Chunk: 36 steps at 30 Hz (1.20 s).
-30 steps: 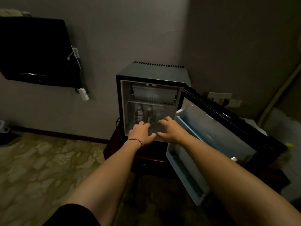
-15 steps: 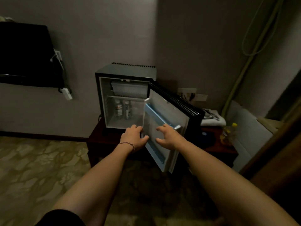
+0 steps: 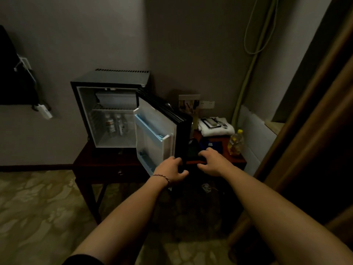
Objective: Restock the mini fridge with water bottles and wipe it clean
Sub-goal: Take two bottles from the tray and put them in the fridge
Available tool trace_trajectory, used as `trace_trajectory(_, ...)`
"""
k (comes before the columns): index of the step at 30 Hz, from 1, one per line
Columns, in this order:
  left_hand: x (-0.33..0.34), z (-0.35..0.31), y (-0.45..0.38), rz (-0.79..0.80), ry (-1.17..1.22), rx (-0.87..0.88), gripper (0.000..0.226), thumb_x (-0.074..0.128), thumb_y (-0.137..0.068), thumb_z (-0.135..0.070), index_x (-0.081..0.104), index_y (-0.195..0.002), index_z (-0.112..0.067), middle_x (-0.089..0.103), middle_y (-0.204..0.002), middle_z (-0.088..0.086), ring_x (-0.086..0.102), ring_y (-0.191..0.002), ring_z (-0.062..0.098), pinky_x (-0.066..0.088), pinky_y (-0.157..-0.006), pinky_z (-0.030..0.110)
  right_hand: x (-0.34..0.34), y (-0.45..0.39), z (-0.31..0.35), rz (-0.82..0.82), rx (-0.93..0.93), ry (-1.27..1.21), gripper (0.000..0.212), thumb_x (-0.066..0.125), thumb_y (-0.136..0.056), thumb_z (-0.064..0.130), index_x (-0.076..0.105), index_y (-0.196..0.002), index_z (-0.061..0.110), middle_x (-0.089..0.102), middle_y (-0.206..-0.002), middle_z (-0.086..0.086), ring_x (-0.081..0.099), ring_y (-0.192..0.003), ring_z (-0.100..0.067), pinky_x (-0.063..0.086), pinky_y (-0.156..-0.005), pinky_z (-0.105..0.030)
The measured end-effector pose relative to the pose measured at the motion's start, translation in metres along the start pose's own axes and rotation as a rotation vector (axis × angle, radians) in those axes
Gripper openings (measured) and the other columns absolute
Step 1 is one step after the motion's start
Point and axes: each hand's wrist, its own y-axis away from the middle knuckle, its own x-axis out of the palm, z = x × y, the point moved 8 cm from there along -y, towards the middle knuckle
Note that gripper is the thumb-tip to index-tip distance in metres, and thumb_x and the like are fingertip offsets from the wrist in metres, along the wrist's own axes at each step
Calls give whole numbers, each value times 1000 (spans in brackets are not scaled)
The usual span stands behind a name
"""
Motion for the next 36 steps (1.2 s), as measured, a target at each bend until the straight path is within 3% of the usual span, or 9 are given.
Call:
trace_trajectory(7,48,-80,-64,9,21,-54,38,57,-89,-52,55,-111,-22,54,-108,3,55,-92,18,47,-78,32,-33,-21,-105,-13,-15,9,49,64,-89,42,54,-133,22,45,-126,-1,52,-116,-21,47,-96,-36)
trace_trajectory(14,67,-108,-137,-61,29,-208,46,56,-89,-53,56,-119,-19,51,-116,5,56,-103,21,49,-88,34,-55,-69,-182,25,-48,-8,49,65,-86,44,56,-129,23,47,-118,-1,54,-108,-21,50,-94,-41)
trace_trajectory(21,55,-73,-224,-187,-21,-328,52,53,-89,-56,52,-125,-19,47,-128,5,52,-115,26,50,-90,41,-56,-168,-193,78,-106,25,47,62,-91,45,53,-131,22,45,-131,-3,51,-121,-25,48,-98,-41)
trace_trajectory(36,52,44,-398,-209,-2,-495,54,53,-88,-56,48,-128,-20,44,-126,4,53,-112,28,51,-88,44,-36,-389,-196,124,-185,-7,51,63,-90,44,52,-135,21,46,-131,-5,53,-120,-25,48,-100,-44)
